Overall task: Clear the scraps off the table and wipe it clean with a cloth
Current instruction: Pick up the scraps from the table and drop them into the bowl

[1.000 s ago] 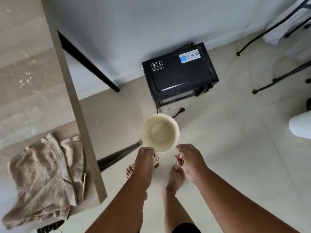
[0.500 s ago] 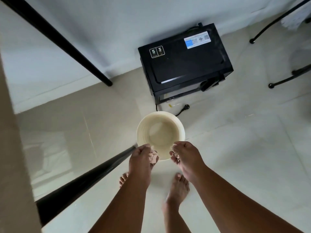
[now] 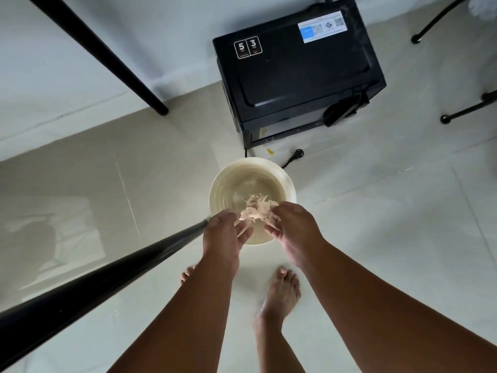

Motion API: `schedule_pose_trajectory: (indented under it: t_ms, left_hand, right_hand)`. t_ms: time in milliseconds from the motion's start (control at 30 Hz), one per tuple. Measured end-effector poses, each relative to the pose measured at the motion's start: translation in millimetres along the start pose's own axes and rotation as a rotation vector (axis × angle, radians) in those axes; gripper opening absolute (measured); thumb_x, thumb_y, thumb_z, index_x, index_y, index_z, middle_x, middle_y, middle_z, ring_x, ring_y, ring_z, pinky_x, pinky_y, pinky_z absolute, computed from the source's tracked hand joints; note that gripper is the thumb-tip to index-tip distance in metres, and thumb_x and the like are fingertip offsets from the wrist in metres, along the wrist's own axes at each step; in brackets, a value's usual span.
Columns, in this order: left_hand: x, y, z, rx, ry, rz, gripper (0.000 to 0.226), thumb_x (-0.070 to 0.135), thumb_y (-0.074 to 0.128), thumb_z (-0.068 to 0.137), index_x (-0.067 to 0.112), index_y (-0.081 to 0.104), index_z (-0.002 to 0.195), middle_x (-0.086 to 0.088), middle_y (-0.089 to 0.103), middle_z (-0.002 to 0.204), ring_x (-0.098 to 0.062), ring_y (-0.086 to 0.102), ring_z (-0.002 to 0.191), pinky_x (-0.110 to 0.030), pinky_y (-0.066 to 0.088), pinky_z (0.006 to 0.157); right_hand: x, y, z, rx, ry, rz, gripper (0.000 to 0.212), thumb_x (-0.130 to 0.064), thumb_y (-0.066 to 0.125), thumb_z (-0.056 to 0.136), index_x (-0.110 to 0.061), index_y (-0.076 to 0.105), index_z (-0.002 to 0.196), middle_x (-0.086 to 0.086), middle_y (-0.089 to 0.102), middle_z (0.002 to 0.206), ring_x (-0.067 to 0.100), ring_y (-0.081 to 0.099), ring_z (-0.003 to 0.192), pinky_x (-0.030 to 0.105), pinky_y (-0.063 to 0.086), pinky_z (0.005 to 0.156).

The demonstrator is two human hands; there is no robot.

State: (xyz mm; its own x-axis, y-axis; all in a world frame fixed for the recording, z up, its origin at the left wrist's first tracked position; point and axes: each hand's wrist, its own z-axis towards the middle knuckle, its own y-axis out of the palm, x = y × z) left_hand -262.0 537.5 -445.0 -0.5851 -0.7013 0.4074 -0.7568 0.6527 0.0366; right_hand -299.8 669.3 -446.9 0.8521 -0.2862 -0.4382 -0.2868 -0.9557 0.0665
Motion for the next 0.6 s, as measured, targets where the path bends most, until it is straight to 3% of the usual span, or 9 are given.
schedule_pose_trajectory:
  t_ms: [133,333,600]
  left_hand:
    - [4,-4,-8,0.024,0.004,-0.01,0.024,0.003,0.058,0.097,0.007,0.063,0.12,-0.01,0.065,0.107,-0.031,0.069,0.101,-0.039,0.062,0.074]
    - [9,-2,-27,0.005,0.008,-0.025,0.024,0.002,0.063,0.093,0.011,0.066,0.115,-0.013,0.069,0.11,-0.03,0.075,0.096,-0.036,0.062,0.068]
    - [34,-2,-99,-0.01,0.061,-0.017,0.021,0.003,0.061,0.095,0.009,0.066,0.114,-0.012,0.071,0.104,-0.027,0.074,0.095,-0.034,0.062,0.069]
  right_hand:
    - [-5,-4,-7,0.019,0.031,0.064,0.011,-0.004,0.063,0.095,-0.01,0.064,0.105,0.008,0.064,0.089,0.025,0.066,0.087,0.035,0.063,0.074]
    - [-13,-9,-27,-0.007,0.001,0.068,0.023,-0.006,0.061,0.097,-0.007,0.063,0.119,0.005,0.072,0.088,0.022,0.072,0.084,0.034,0.063,0.071]
    - [-45,-17,-93,0.01,-0.009,0.051,0.013,-0.008,0.06,0.096,-0.015,0.068,0.103,0.002,0.074,0.087,0.023,0.074,0.09,0.034,0.063,0.07]
